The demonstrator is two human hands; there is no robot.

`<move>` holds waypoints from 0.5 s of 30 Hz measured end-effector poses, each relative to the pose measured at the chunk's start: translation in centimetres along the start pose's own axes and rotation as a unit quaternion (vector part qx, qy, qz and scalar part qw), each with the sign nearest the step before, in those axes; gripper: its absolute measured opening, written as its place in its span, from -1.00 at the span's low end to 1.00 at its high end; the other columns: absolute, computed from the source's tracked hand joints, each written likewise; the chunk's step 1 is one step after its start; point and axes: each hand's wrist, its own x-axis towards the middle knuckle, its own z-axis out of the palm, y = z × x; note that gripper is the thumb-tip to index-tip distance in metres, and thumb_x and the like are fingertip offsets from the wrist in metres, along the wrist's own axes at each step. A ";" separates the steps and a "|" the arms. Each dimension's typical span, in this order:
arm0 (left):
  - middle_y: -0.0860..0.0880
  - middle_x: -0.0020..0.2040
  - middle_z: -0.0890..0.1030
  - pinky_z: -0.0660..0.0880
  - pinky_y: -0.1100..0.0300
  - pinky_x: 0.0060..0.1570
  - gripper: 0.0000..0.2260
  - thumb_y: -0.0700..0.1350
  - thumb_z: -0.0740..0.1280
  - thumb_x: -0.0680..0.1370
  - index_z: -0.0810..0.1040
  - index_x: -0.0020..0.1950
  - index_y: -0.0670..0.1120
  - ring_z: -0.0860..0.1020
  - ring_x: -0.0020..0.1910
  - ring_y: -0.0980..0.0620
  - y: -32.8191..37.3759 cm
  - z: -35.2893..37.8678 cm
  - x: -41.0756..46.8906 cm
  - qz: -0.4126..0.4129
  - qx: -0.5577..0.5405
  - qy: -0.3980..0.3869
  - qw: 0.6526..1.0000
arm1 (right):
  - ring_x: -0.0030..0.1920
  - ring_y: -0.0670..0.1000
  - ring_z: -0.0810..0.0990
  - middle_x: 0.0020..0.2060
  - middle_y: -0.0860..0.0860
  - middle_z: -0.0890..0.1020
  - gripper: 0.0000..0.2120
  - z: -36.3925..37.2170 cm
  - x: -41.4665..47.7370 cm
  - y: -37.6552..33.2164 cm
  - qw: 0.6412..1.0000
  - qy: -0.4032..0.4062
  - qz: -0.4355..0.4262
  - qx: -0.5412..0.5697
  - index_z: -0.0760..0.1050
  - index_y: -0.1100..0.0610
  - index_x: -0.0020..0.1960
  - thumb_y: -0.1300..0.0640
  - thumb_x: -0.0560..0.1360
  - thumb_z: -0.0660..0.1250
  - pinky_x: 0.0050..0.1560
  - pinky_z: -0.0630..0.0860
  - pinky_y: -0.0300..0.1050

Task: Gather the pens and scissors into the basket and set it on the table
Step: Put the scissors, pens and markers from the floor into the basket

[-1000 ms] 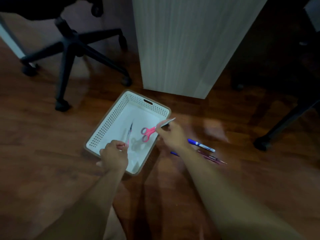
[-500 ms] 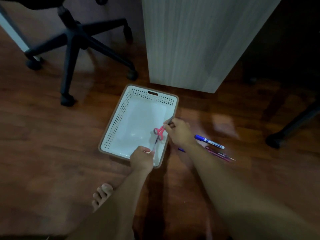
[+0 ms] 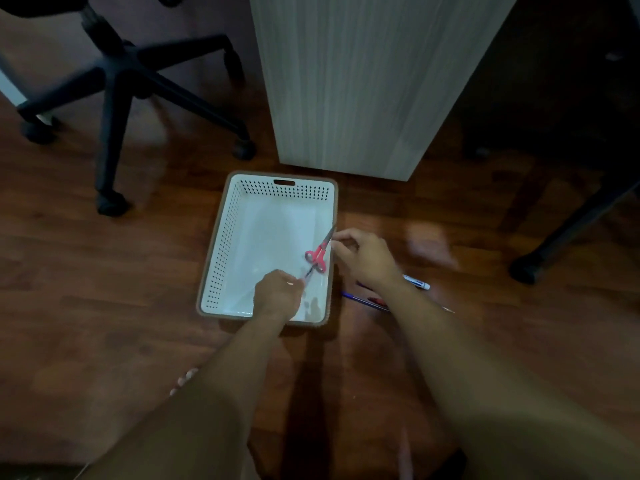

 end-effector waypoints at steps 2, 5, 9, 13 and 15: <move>-0.12 0.13 0.75 0.68 -0.14 0.16 -0.76 0.02 0.37 0.62 0.69 0.13 -0.11 0.75 0.06 -0.21 0.7 0.4 -0.7 0.047 -0.018 0.015 0.999 | -0.07 -0.21 0.72 -0.02 -0.17 0.78 -0.80 -1.2 -0.4 0.5 1.000 0.011 0.003 -0.002 0.72 -0.03 0.14 -0.05 0.60 0.40 0.01 0.63 -0.25; -0.10 0.09 0.73 0.69 -0.13 0.12 -0.78 0.00 0.35 0.65 0.68 0.13 -0.12 0.74 0.04 -0.18 1.7 1.8 -1.4 0.137 -0.042 0.006 0.990 | -0.05 -0.18 0.70 0.00 -0.15 0.76 -0.79 -2.9 -1.0 2.0 0.999 0.025 0.021 0.002 0.71 0.02 0.16 -0.04 0.64 0.37 0.01 0.62 -0.22; 0.06 -0.09 0.68 0.60 0.23 -0.12 -0.88 -0.06 0.37 0.66 0.68 0.10 -0.06 0.68 -0.07 0.02 3.2 4.2 -2.2 0.235 0.002 -0.020 0.972 | -0.11 -0.14 0.71 -0.10 -0.11 0.74 -0.85 -4.9 -2.2 5.0 0.997 0.026 0.075 -0.012 0.67 0.01 0.08 -0.01 0.65 0.36 -0.05 0.57 -0.15; -0.10 0.06 0.76 0.51 0.30 -0.18 -0.82 -0.10 0.38 0.64 0.68 0.18 -0.14 0.70 -0.06 -0.05 4.5 7.0 -2.6 0.270 0.094 -0.088 0.954 | -0.05 0.08 0.76 -0.08 0.04 0.79 -0.94 -5.9 -4.6 8.6 0.991 0.032 0.117 -0.051 0.68 0.04 -0.01 0.10 0.59 0.43 -0.03 0.63 -0.07; -0.15 0.14 0.75 0.62 0.10 0.03 -0.76 -0.07 0.38 0.65 0.67 0.25 -0.15 0.72 0.06 -0.18 4.7 8.4 -2.7 0.260 0.152 -0.121 0.946 | 0.00 0.12 0.75 -0.05 0.07 0.80 -0.95 -5.9 -5.8 10.1 0.988 0.011 0.128 -0.084 0.69 0.03 0.00 0.10 0.57 0.45 -0.02 0.59 -0.08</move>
